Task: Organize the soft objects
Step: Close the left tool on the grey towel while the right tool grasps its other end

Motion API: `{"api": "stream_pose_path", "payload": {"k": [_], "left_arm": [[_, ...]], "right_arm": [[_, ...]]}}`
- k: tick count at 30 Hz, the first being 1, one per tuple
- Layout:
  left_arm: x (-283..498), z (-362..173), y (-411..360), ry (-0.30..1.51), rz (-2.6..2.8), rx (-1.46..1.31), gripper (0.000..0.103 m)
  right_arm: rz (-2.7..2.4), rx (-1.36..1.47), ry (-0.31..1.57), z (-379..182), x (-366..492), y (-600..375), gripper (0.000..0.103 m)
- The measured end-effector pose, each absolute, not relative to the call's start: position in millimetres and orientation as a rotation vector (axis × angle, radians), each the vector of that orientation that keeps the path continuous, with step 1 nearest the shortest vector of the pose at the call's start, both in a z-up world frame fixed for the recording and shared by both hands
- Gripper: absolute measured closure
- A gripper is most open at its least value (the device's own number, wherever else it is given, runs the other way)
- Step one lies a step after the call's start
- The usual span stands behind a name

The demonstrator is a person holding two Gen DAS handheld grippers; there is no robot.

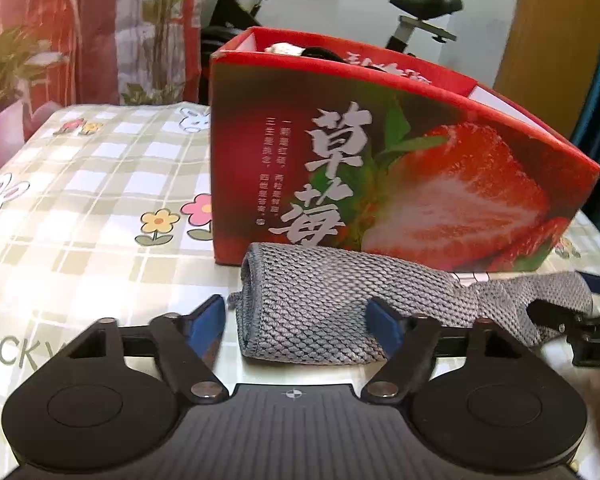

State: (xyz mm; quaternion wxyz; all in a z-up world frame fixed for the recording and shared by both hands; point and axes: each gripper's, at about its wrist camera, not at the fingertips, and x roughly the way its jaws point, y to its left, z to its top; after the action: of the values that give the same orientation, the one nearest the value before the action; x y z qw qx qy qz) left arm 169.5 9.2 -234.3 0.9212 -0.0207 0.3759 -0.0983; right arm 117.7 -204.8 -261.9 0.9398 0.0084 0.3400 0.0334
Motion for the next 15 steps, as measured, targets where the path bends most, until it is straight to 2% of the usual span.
{"api": "stream_pose_path", "payload": {"k": [3,7,11,14,15], "left_arm": [[167,-235,7,0.762,-0.223,-0.017,0.037],[167,-233,9,0.769,-0.279,-0.058,0.076],[158,-228,1,0.755,-0.282,-0.013,0.08],[153,-227,1,0.759,-0.286,-0.011,0.081],[152,-226,2,0.76,-0.287,-0.017,0.081]], "right_arm": [[0.073,0.023,0.699,-263,119,-206,0.005],[0.083,0.041,0.696,-263,119,-209,0.009],[0.101,0.076,0.696,-260,117,-213,0.019],[0.101,0.121,0.697,-256,113,-217,0.024],[0.108,0.136,0.701,-255,112,-219,0.028]]}}
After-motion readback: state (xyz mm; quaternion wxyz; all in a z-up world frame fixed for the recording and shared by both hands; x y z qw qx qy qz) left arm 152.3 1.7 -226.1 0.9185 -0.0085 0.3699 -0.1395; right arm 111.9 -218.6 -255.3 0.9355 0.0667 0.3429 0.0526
